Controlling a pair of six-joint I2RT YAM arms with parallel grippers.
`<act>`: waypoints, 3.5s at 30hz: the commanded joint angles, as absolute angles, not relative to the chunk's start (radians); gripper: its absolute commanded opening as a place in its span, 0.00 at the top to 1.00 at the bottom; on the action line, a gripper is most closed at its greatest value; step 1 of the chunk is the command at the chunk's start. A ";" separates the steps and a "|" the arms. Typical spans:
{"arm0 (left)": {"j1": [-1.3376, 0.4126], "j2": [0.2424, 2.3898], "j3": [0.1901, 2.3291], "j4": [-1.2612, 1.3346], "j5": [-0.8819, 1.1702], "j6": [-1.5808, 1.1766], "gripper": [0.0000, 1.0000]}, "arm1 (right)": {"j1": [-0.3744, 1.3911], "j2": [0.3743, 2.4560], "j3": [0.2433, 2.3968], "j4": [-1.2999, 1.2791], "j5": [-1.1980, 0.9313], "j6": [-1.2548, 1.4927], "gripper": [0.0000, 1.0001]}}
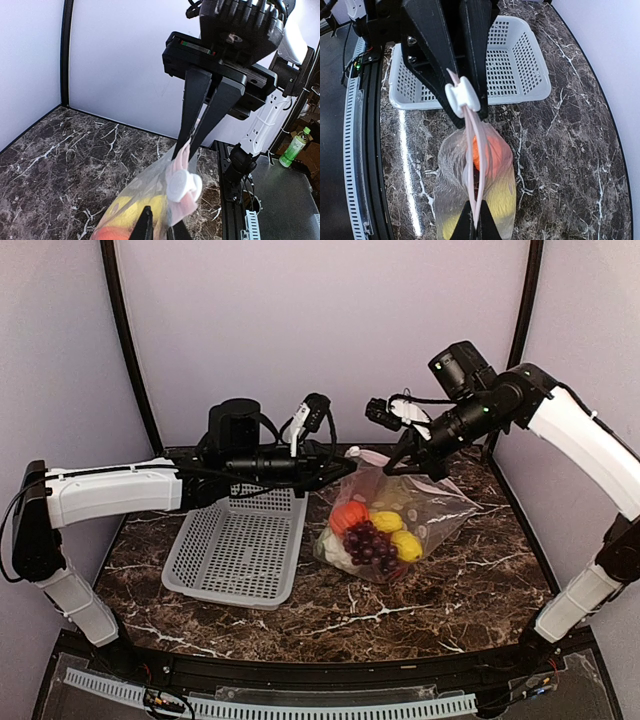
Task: Place the food in the zip-top bag and seal the zipper
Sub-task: Hold the zipper food storage bag at the center of the board, then adjust the zipper on the zipper food storage bag.
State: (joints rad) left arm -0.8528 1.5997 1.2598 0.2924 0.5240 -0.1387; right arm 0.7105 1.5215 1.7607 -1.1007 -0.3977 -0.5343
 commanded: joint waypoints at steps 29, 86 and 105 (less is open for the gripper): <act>-0.852 1.560 1.228 0.394 0.635 -0.153 0.99 | 0.739 1.630 1.907 -1.062 -0.552 -0.489 0.69; -0.787 1.508 1.134 0.350 0.312 -0.127 0.99 | 0.320 1.230 1.450 -1.239 -0.443 -0.697 1.00; -0.770 1.513 1.126 0.365 0.325 -0.133 0.99 | 0.218 1.212 1.438 -1.286 -0.454 -0.752 1.00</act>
State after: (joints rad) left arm -0.8013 1.5383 1.1473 0.3473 0.3733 -0.1318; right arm 0.2417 1.2293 1.4525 -1.2282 -0.5121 -0.7441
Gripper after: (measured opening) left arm 0.012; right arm 0.053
